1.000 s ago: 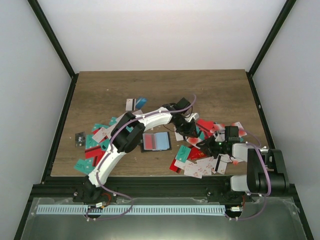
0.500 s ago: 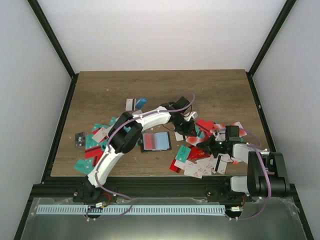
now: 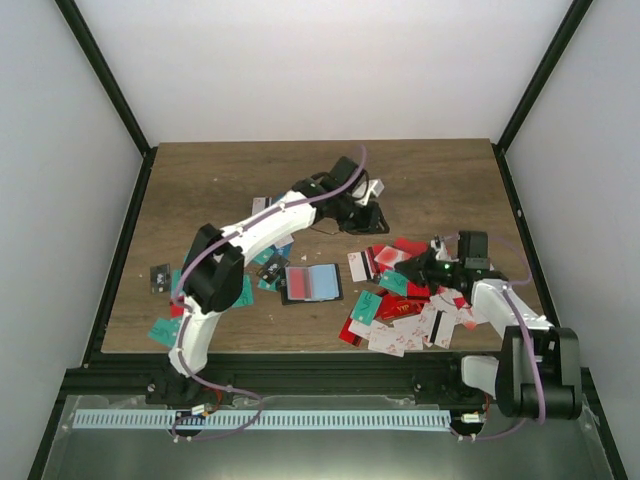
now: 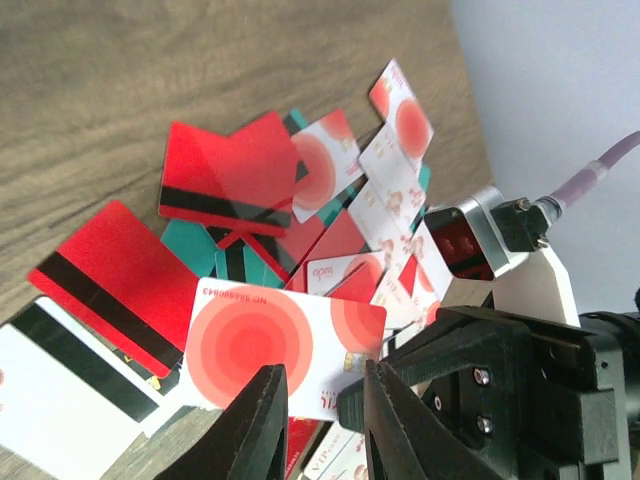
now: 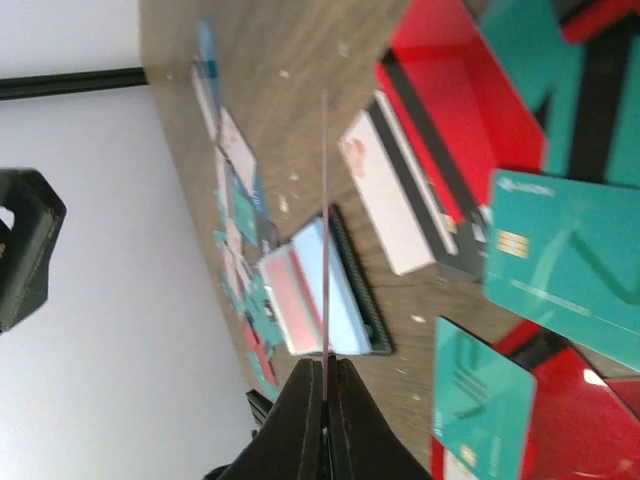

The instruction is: Put the credit cards into the card holder

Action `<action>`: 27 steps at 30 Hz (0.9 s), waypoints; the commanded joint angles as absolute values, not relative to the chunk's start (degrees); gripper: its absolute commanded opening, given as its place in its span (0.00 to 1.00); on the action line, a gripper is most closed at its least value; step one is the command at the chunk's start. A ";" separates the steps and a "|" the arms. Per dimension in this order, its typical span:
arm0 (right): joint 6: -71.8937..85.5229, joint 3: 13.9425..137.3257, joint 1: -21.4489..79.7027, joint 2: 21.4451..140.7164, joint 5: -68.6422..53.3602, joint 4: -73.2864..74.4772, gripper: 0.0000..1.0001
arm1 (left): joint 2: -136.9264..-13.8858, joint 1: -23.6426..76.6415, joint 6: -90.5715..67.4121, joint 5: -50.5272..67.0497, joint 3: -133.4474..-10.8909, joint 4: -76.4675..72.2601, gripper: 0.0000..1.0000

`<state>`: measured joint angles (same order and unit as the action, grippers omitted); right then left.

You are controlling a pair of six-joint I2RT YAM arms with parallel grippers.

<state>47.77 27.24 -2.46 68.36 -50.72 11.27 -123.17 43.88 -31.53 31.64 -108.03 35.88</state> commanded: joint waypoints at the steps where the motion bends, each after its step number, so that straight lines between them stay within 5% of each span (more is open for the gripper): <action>1: 52.13 32.93 -2.77 66.59 -52.21 11.04 0.01 | -116.78 42.27 -33.95 28.53 -107.18 36.48 0.25; 12: 62.36 44.64 1.63 68.02 -51.25 5.15 0.01 | -103.42 36.76 -38.91 26.59 -98.92 33.26 0.54; 27: 77.28 54.17 11.23 73.80 -47.27 -10.31 0.01 | -91.01 34.54 -56.91 33.22 -79.33 4.94 0.60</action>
<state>71.70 51.75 8.99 72.73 -48.16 -3.20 -91.90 34.44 -50.94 29.93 -81.23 16.16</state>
